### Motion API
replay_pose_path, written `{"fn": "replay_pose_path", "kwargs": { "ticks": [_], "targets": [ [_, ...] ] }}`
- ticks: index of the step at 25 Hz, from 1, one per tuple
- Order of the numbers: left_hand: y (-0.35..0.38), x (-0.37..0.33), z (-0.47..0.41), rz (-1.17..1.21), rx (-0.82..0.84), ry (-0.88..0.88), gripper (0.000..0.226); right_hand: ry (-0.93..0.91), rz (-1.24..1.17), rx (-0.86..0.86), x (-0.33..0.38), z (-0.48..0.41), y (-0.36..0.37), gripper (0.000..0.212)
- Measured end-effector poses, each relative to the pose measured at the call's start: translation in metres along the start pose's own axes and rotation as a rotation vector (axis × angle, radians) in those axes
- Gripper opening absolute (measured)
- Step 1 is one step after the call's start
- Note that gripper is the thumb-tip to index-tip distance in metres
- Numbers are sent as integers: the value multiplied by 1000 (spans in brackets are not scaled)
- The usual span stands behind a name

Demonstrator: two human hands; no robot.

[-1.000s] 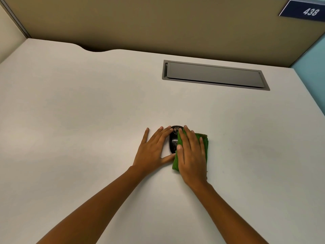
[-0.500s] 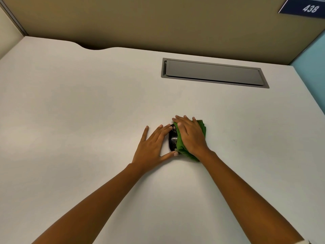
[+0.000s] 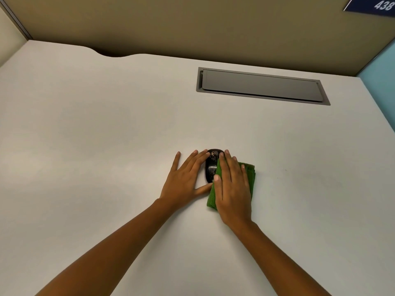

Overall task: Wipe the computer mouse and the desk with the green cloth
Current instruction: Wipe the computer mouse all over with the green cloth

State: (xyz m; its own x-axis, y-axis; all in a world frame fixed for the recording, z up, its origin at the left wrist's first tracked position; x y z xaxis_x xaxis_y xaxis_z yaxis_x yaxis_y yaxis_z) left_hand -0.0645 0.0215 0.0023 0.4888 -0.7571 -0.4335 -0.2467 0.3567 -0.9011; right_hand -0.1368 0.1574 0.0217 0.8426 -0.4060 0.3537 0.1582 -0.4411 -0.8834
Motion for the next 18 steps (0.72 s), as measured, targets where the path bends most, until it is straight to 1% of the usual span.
{"fn": "replay_pose_path", "kwargs": {
  "ticks": [3, 5, 8, 11, 12, 14, 18],
  "targets": [
    [0, 0, 0, 0, 8, 5, 79, 1, -37, 12, -3, -14, -1, 49],
    [-1, 0, 0, -8, 8, 8, 80, 22, -125, 46, -12, -31, 0, 47],
    [-2, -1, 0, -7, 4, 17, 83, 24, -234, 158, -30, -61, 1, 41],
    [-2, -1, -1, -18, 10, 6, 86, -28, -268, 325, -41, -87, 2, 41],
    [-1, -1, -1, -14, 12, 3, 87, -34, -273, 349, -43, -91, 3, 40],
    [-2, -1, -1, 17, 14, -2, 87, -23, -267, 321, -42, -91, 6, 40],
    [-4, -1, 0, 55, 7, 4, 82, 18, -214, 123, -30, -57, 7, 48]
  ]
}}
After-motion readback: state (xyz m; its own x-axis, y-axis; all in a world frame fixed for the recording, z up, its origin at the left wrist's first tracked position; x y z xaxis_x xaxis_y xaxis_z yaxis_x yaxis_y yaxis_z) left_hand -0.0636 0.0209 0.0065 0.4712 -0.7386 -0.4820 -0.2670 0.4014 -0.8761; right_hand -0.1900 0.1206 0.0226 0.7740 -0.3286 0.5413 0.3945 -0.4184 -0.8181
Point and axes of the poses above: each hand's wrist, its own z-axis away from the middle knuckle, its own y-axis out of the palm, x = y × z, the point moved 1 cm from there along -z, towards the middle knuckle, and after that the axes turned 15 degrees about -y, right-handed, at the moved point
